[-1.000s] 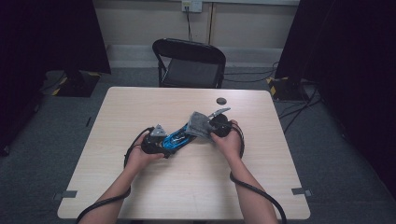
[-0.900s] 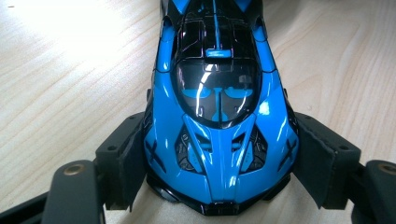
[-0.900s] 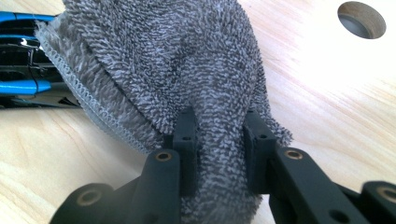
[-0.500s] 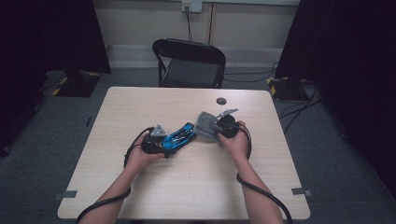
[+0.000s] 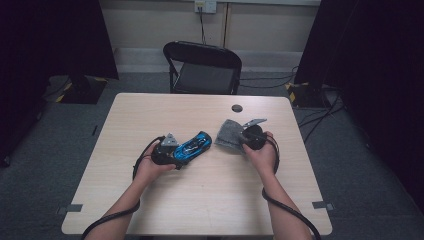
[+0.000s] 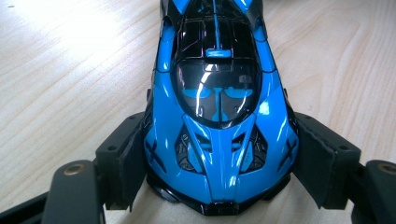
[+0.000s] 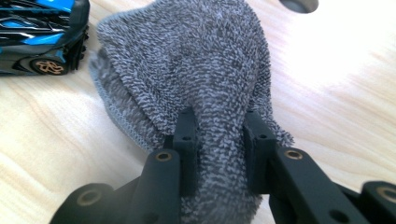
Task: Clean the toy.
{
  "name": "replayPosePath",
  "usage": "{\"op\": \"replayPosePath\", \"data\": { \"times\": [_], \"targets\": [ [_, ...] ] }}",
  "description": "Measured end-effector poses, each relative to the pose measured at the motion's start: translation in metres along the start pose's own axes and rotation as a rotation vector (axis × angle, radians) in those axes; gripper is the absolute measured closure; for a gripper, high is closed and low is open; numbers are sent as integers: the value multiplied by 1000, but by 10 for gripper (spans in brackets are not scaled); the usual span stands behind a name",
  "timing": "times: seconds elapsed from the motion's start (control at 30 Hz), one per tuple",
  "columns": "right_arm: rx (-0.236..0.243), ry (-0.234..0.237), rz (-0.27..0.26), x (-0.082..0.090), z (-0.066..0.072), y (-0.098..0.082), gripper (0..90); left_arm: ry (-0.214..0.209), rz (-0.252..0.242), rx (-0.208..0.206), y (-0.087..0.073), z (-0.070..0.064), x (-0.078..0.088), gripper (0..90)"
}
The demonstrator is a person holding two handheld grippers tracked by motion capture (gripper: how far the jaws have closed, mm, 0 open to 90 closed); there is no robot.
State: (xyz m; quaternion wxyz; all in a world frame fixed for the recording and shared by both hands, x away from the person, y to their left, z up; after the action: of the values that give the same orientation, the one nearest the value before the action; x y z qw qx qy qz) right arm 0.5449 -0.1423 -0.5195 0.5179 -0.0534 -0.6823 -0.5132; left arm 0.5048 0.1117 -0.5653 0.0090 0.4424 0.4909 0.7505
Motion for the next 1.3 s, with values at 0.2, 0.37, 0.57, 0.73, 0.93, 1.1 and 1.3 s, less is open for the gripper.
{"op": "replayPosePath", "data": {
  "times": [0.2, 0.37, 0.57, 0.73, 0.93, 1.1, 1.3],
  "targets": [
    [16, 11, -38, 16, 6, 8, 713, 0, 0, -1, 0, 0, 0, 258],
    [46, 45, -79, 28, 24, 22, 713, 0, 0, -1, 0, 0, 0, 258],
    [97, 89, -92, 27, 51, 38, 713, 0, 0, -1, 0, 0, 0, 258],
    [136, 122, -81, 17, 74, 46, 713, 0, 0, -1, 0, 0, 0, 258],
    [206, 179, -56, -2, 113, 56, 713, 0, 0, -1, 0, 0, 0, 257],
    [238, 206, -37, -14, 134, 60, 712, 3, -2, -1, 0, 0, 0, 258],
    [261, 208, -1, -27, 143, 57, 712, 2, 1, -4, 0, 0, 0, 258]
  ]
}}
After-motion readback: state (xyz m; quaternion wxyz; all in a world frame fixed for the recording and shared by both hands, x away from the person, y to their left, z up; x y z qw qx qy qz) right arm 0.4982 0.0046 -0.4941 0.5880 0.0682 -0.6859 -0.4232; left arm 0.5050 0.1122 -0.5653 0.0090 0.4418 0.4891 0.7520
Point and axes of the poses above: each handheld gripper's, and its own axes: x roughly backward along the jaws, y roughly out of its top, z roughly to its left, the point moved 9 cm from there along -x, roughly forward along the jaws, and after that the axes turned 13 degrees about y, right-handed, at the moved point
